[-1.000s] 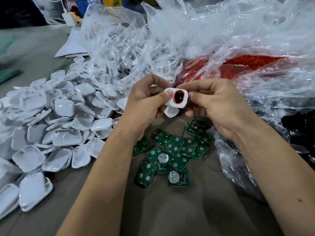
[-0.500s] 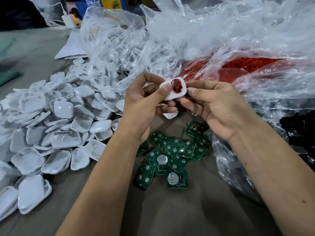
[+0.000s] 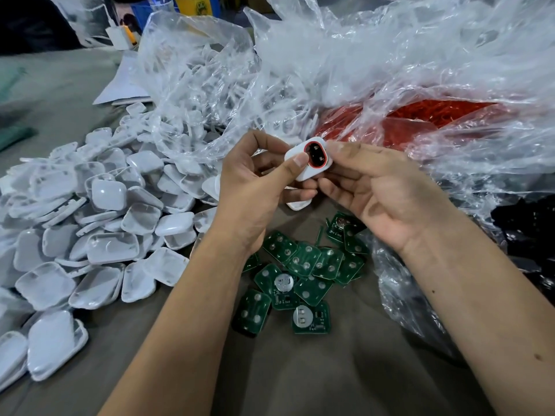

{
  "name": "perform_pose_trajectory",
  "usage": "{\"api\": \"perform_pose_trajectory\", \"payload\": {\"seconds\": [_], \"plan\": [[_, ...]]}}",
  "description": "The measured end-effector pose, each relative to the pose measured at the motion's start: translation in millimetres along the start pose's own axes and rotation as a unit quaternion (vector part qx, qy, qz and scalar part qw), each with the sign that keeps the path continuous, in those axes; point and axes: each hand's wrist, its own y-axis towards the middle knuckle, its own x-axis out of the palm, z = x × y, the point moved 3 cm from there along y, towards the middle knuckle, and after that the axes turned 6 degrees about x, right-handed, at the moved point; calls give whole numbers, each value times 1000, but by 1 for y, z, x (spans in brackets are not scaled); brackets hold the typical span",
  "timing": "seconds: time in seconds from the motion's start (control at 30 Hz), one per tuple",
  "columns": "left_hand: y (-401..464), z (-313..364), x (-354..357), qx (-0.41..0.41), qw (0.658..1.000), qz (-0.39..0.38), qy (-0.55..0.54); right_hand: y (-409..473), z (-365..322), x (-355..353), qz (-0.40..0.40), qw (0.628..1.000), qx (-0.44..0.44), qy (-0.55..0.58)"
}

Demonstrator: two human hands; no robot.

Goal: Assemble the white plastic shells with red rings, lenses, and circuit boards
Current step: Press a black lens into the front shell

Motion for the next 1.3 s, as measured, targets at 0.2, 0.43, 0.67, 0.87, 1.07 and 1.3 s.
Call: {"api": "perform_pose_trajectory", "payload": {"seconds": [0.2,0.43,0.67,0.87,1.07,1.3], "plan": [[-1,1,0,13,999,0,37,-1,3,3,50,998,-24,-9],[-3,0,2,31,998,10,61,0,6,5,100,990,-65,-71],[-5,2,6,47,995,7,84,-1,2,3,29,999,-1,-39],[-4,2,6,56,995,-2,88,0,0,1,-11,1000,24,1],[-5,2,7,31,998,-11,56,2,0,-4,-15,1000,23,14],[-3,2,3,-30,999,-23,8,7,2,-7,-35,999,1,34]]}}
